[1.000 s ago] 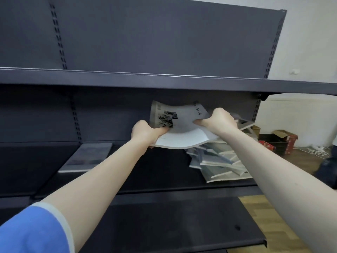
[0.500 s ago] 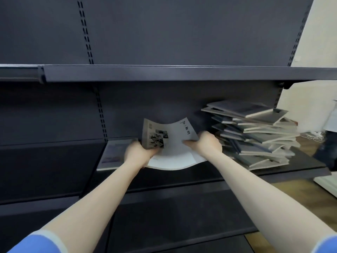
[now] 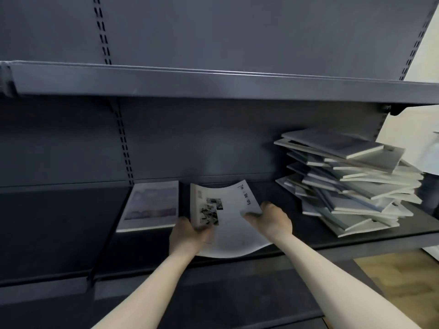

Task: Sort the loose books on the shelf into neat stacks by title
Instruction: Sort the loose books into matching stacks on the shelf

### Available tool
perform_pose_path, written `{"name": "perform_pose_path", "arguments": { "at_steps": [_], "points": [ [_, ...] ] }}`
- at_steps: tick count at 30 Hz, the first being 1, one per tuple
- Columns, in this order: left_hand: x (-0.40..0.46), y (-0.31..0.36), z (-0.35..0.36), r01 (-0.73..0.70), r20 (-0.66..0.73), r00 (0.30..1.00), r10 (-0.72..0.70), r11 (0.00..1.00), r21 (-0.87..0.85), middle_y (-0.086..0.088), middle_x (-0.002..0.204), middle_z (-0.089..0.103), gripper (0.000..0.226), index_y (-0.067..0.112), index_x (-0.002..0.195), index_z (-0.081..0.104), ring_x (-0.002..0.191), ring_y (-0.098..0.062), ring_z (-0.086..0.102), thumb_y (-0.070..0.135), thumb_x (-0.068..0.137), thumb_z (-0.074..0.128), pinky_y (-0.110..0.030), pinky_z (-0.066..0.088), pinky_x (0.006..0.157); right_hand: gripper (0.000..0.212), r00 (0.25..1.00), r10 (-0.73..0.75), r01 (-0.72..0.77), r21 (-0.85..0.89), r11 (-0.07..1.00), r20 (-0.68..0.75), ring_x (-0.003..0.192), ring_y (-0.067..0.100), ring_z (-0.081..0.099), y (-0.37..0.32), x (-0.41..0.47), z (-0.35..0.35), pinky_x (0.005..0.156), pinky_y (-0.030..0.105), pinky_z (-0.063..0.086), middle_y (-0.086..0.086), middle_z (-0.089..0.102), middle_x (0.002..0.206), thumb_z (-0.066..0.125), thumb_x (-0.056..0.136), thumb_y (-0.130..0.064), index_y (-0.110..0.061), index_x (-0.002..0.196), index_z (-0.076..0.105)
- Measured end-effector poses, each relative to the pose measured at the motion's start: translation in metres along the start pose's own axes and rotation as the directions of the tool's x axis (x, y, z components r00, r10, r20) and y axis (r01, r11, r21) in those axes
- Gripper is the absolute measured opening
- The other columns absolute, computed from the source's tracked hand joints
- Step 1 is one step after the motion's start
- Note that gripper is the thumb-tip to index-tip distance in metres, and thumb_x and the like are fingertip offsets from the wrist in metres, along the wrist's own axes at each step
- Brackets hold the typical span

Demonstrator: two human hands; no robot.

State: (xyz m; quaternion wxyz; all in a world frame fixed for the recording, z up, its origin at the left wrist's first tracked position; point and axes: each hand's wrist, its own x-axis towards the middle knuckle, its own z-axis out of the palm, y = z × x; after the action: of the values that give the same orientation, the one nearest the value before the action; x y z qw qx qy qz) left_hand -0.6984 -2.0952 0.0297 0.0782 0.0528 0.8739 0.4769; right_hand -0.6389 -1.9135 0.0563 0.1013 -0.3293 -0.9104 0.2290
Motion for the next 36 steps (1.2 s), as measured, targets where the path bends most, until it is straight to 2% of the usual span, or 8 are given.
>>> {"name": "perform_pose_path", "arguments": {
  "at_steps": [3,8,13,16,18,22,29,36],
  "points": [
    [0.007,-0.001,0.006,-0.007,-0.031,0.999,0.01,0.995,0.099,-0.006,0.098,0.061,0.045,0.008,0.102,0.049,0.086,-0.026,0.059,0.043,0.081,0.068,-0.03,0.045,0.068,0.054,1.0,0.002,-0.002,0.006,1.0,-0.014,0.105,0.029,0.061,0.004,0.008,0.011,0.074,0.031,0.041,0.007,0.066,0.112,0.057,0.084,-0.057,-0.009,0.109,0.055],
    [0.018,-0.002,0.008,-0.064,-0.035,0.996,0.08,0.942,0.329,-0.006,0.101,0.063,0.049,0.008,0.103,0.047,0.092,-0.026,0.063,0.052,0.084,0.06,-0.033,0.05,0.067,0.059,1.0,0.005,-0.005,-0.05,0.999,0.005,0.107,0.031,0.061,0.009,0.018,0.02,0.078,0.033,0.044,0.01,0.065,0.114,0.051,0.086,-0.061,-0.007,0.11,0.055],
    [0.025,0.001,0.013,-0.102,-0.036,0.988,0.149,0.817,0.567,-0.011,0.122,0.055,0.073,0.001,0.128,0.039,0.111,-0.027,0.058,0.059,0.086,0.051,-0.031,0.046,0.073,0.061,0.998,-0.038,0.031,-0.14,0.99,-0.046,0.108,0.03,0.061,0.01,0.026,0.027,0.076,0.032,0.043,0.011,0.064,0.116,0.046,0.089,-0.062,-0.007,0.115,0.053],
    [0.027,0.003,0.016,-0.107,-0.041,0.982,0.183,0.726,0.679,-0.01,0.127,0.052,0.069,0.001,0.135,0.033,0.112,-0.024,0.059,0.054,0.092,0.045,-0.028,0.049,0.073,0.063,0.994,-0.073,0.057,-0.189,0.98,-0.078,0.11,0.03,0.06,0.01,0.029,0.03,0.079,0.033,0.045,0.011,0.058,0.122,0.044,0.09,-0.063,-0.008,0.121,0.049],
    [0.027,0.005,0.016,-0.118,-0.042,0.977,0.21,0.692,0.712,-0.007,0.123,0.051,0.07,0.005,0.128,0.039,0.109,-0.022,0.06,0.062,0.089,0.041,-0.027,0.046,0.068,0.063,0.992,-0.09,0.071,-0.215,0.974,-0.083,0.11,0.029,0.06,0.01,0.032,0.033,0.079,0.033,0.046,0.01,0.057,0.123,0.042,0.091,-0.062,-0.008,0.122,0.047],
    [0.031,0.008,0.016,-0.109,-0.05,0.975,0.217,0.661,0.742,-0.005,0.121,0.047,0.069,0.008,0.121,0.044,0.106,-0.021,0.061,0.068,0.085,0.039,-0.028,0.049,0.07,0.062,0.987,-0.133,0.105,-0.271,0.957,-0.087,0.109,0.027,0.061,0.007,0.04,0.036,0.078,0.031,0.046,0.008,0.056,0.124,0.037,0.092,-0.062,-0.009,0.124,0.046],
    [0.041,0.009,0.019,-0.086,-0.076,0.975,0.206,0.678,0.73,-0.005,0.121,0.045,0.059,0.007,0.123,0.043,0.106,-0.023,0.062,0.058,0.091,0.04,-0.031,0.051,0.074,0.057,0.986,-0.146,0.115,-0.31,0.944,-0.08,0.106,0.024,0.062,0.002,0.051,0.04,0.068,0.027,0.04,0.006,0.057,0.122,0.035,0.095,-0.059,-0.011,0.124,0.045],
    [0.042,0.01,0.021,-0.073,-0.092,0.973,0.211,0.661,0.747,-0.004,0.118,0.047,0.05,0.009,0.121,0.045,0.102,-0.02,0.064,0.051,0.095,0.038,-0.029,0.053,0.071,0.052,0.987,-0.139,0.109,-0.302,0.947,-0.079,0.106,0.025,0.063,0.002,0.056,0.042,0.075,0.029,0.047,0.005,0.058,0.121,0.035,0.097,-0.055,-0.011,0.122,0.045]
  ]
}}
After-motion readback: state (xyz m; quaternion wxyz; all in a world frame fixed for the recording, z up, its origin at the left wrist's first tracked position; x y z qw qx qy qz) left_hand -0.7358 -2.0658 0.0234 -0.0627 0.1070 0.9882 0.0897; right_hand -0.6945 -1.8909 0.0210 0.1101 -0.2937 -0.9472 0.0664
